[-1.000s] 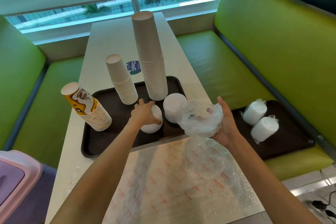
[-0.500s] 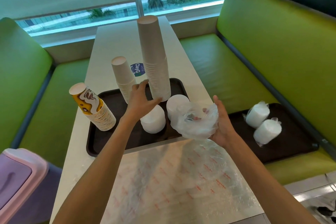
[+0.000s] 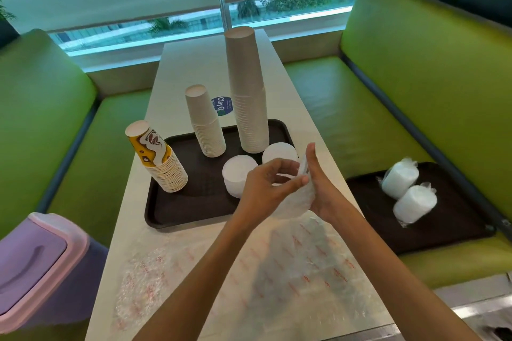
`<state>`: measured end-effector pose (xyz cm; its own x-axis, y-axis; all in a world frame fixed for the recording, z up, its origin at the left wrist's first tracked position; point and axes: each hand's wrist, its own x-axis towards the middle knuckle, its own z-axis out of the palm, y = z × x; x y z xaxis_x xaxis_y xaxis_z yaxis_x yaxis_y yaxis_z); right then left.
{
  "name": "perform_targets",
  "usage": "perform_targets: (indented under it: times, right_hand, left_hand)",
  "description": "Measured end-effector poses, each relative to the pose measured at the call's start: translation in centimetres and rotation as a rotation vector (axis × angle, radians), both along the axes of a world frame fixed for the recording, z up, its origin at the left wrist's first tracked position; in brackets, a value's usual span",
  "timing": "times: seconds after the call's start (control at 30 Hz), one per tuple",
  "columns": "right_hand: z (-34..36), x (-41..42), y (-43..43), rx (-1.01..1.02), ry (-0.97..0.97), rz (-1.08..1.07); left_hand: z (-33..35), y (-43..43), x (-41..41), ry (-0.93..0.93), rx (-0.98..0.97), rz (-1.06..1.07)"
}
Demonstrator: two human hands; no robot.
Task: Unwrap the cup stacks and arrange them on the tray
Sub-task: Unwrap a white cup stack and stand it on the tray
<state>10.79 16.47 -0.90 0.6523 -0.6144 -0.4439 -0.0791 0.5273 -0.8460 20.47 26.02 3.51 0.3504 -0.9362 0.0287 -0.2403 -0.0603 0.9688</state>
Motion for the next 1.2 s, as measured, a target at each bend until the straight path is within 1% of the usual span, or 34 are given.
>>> perform_targets:
  times: [0.1, 0.23, 0.33, 0.43, 0.5, 0.67, 0.83, 0.9, 0.97, 1.1, 1.2]
  right_hand:
    - [-0.6, 0.0, 0.0, 0.006, 0.055, -0.028]
    - [-0.5, 0.2, 0.5, 0.063, 0.022, -0.092]
    - [-0.5, 0.4, 0.4, 0.034, 0.019, -0.193]
    - [-0.5, 0.3, 0.6, 0.080, 0.053, -0.154]
    - [-0.9, 0.0, 0.6, 0.128, 0.031, -0.122]
    - [-1.0, -0.3, 0.8, 0.137, -0.012, -0.105]
    - [-1.1, -0.6, 0.2, 0.149, -0.006, -0.174]
    - [-1.1, -0.9, 0.1, 0.159, 0.006, -0.191]
    - [-1.5, -1.3, -0.2, 0.167, 0.014, -0.208]
    - [-2.0, -2.0, -0.8, 0.170, 0.021, -0.203]
    - [-2.1, -2.4, -1.1, 0.179, 0.016, -0.224]
  left_hand:
    - [-0.2, 0.3, -0.5, 0.022, -0.011, 0.047]
    - [-0.6, 0.6, -0.4, 0.021, -0.031, 0.135]
    - [-0.7, 0.7, -0.1, 0.102, -0.005, 0.186]
    - [-1.0, 0.6, 0.6, 0.185, 0.053, 0.259]
    - [-1.3, 0.5, 1.1, 0.222, 0.087, 0.302]
    - [-1.8, 0.4, 2.0, 0.226, 0.148, 0.367]
    - [-0.4, -0.7, 5.7, 0.301, 0.054, 0.464]
    - [-0.3, -1.3, 7.9, 0.285, 0.058, 0.539]
    - [-1.2, -1.9, 9.9, 0.237, 0.111, 0.596]
    - [-4.2, -2.7, 12.1, 0.170, 0.273, 0.633]
    - [-5.8, -3.2, 12.6, 0.154, 0.335, 0.645]
